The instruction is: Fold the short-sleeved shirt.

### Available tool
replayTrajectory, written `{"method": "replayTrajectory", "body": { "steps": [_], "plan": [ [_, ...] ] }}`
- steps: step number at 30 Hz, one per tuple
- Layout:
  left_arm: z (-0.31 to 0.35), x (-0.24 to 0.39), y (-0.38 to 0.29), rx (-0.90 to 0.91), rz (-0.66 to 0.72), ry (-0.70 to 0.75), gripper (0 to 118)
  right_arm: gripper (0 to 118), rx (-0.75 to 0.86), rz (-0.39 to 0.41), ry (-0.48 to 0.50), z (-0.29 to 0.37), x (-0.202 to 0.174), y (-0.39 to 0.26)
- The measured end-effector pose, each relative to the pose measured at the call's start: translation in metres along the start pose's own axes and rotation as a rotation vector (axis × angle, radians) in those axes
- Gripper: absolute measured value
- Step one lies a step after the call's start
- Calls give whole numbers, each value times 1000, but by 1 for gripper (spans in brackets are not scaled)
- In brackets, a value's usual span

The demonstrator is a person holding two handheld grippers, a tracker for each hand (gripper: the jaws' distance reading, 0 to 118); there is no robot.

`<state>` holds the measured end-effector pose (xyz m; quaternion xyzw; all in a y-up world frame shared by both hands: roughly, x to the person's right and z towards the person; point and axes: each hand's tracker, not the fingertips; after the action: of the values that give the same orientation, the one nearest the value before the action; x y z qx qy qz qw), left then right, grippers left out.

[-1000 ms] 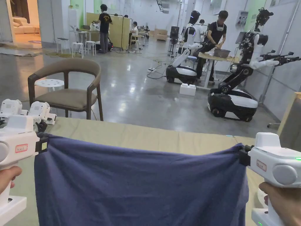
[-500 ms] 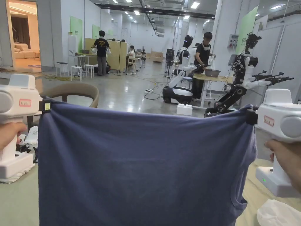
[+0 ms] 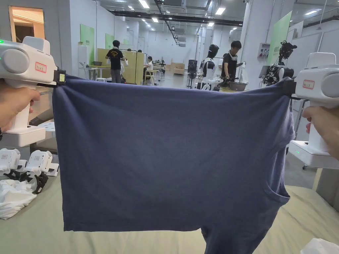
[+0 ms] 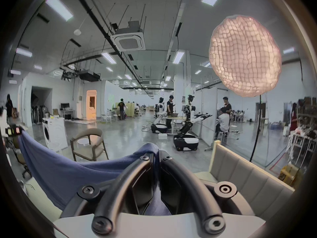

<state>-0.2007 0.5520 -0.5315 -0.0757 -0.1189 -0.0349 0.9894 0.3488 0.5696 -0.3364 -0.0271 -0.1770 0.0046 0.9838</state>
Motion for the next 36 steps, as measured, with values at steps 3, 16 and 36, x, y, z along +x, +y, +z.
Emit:
{"method": "replayTrajectory", "body": {
  "steps": [3, 16, 36],
  "plan": [
    [-15, -4, -3, -21, 9, -4, 0, 3, -24, -2, 1, -16, 5, -5],
    [-30, -10, -117, -85, 84, -11, 0, 3, -108, 43, 46, -3, -1, -111],
    [155, -5, -268, -156, 127, -75, 0, 3, -317, 135, 8, 198, 12, -243]
  ]
}}
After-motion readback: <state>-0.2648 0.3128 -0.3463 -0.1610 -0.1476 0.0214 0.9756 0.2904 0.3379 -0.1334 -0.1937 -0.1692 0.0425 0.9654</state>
